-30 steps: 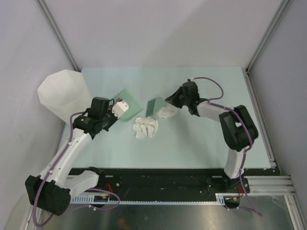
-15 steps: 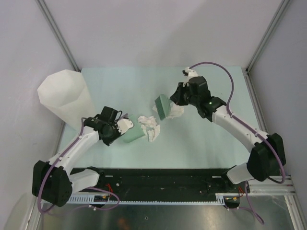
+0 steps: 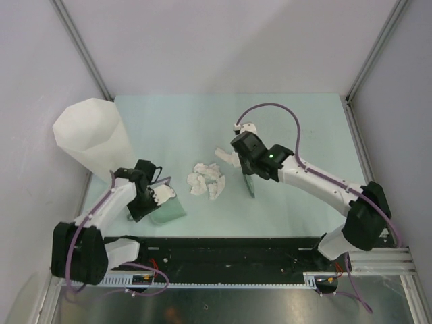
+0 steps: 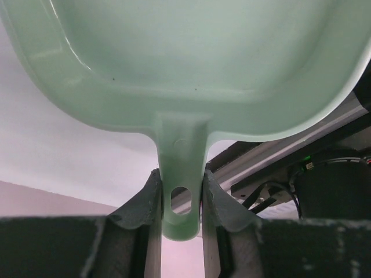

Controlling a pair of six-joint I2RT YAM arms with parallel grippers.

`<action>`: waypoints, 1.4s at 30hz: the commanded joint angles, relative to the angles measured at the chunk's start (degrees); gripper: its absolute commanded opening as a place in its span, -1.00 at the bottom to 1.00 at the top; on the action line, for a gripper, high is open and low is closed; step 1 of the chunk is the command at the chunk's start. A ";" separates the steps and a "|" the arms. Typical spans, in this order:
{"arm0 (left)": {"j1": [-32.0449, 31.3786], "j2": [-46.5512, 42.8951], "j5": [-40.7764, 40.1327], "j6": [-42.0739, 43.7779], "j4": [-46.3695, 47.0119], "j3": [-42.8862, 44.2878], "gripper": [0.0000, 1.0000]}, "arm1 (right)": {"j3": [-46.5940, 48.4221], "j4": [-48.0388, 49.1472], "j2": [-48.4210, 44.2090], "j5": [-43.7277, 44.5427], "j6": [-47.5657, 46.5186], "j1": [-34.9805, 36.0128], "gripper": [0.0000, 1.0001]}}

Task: Sweep away the paper scraps from the table

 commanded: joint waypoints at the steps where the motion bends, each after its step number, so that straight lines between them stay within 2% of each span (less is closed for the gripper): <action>1: 2.06 5.77 -0.11 2.21 0.33 6.82 -1.00 | 4.33 0.20 3.84 5.78 3.53 3.97 -1.00; 4: 1.62 11.13 1.03 1.16 1.12 9.81 -1.00 | 5.73 0.73 7.09 3.59 6.25 6.69 -1.00; 7: -0.13 15.61 1.65 -0.16 2.44 10.35 -1.00 | 6.09 3.53 9.12 -3.26 8.19 9.15 -1.00; 11: -3.03 18.26 1.65 -0.25 4.11 10.09 -1.00 | 6.53 12.74 9.91 -14.76 11.08 11.88 -1.00; 16: -5.49 19.58 4.72 -0.69 4.81 11.93 -1.00 | 10.56 23.05 10.79 -16.81 10.75 14.95 -1.00; 21: -6.11 18.89 11.12 -1.39 4.99 13.43 -1.00 | 21.81 14.46 15.80 -13.30 6.00 18.12 -1.00; 25: -5.50 15.11 15.35 -0.78 4.99 13.16 -1.00 | 20.69 11.46 11.33 -5.77 5.30 18.04 -1.00; 34: -2.86 6.06 30.99 -2.53 4.90 15.80 -0.99 | 14.80 7.51 -10.72 8.93 4.50 16.11 -1.00; 38: -2.69 2.45 34.43 -5.86 4.90 19.13 -1.00 | 11.46 6.45 -22.39 13.33 5.12 14.00 -1.00; 42: -2.25 -0.36 35.22 -12.18 4.90 26.95 -1.00 | 8.82 4.44 -29.53 18.15 5.91 11.71 -1.00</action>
